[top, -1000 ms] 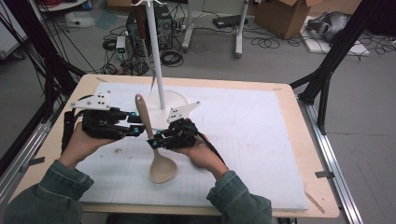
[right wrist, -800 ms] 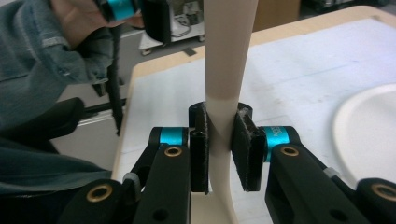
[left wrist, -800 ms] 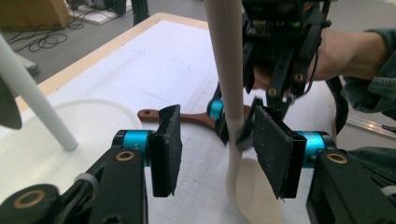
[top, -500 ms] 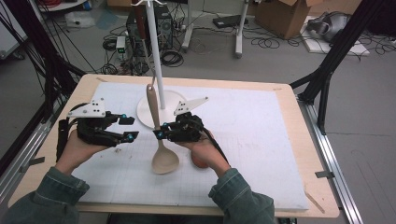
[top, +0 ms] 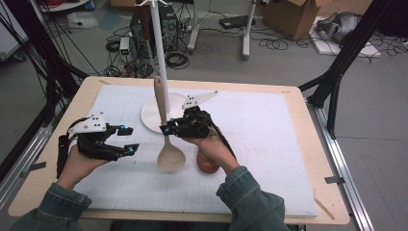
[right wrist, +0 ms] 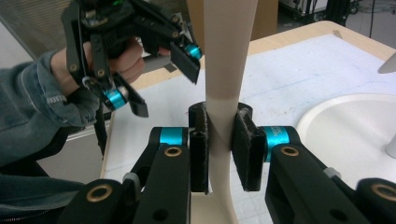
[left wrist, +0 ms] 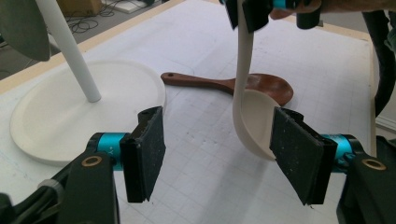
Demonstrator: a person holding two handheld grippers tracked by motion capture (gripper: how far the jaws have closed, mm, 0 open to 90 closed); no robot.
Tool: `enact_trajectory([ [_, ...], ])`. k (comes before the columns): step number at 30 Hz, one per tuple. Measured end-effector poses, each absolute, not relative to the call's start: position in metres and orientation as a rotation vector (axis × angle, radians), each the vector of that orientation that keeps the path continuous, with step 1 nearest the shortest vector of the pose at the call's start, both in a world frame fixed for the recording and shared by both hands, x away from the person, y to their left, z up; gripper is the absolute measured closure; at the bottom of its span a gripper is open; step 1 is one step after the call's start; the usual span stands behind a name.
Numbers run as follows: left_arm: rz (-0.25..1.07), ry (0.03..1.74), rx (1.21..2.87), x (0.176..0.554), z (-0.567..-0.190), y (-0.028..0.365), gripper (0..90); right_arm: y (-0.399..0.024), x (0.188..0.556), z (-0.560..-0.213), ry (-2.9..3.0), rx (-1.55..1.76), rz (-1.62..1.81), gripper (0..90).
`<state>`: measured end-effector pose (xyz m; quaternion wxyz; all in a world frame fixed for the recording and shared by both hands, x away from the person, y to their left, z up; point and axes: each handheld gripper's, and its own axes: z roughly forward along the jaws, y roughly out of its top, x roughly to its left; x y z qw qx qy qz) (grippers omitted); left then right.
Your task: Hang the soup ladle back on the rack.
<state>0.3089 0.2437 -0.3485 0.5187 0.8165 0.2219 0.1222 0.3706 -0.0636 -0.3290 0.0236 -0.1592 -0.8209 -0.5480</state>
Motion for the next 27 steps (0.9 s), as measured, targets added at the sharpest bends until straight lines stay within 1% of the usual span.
enact_trajectory([
  [4,0.311,0.551,1.94,0.306,-0.353,0.246,31.6,-0.066,0.374,-0.324,-2.544,-0.499,-1.701,78.4],
  [10,0.333,0.567,1.929,0.303,-0.359,0.251,29.4,-0.066,0.38,-0.315,-2.554,-0.49,-1.716,78.4],
  [18,0.362,0.596,1.948,0.298,-0.374,0.254,28.3,-0.062,0.385,-0.301,-2.578,-0.459,-1.715,78.4],
  [22,0.352,0.612,1.943,0.297,-0.382,0.256,27.9,-0.061,0.387,-0.296,-2.581,-0.459,-1.719,78.4],
  [27,0.364,0.618,1.951,0.296,-0.382,0.258,27.4,-0.06,0.389,-0.294,-2.591,-0.449,-1.714,78.4],
])
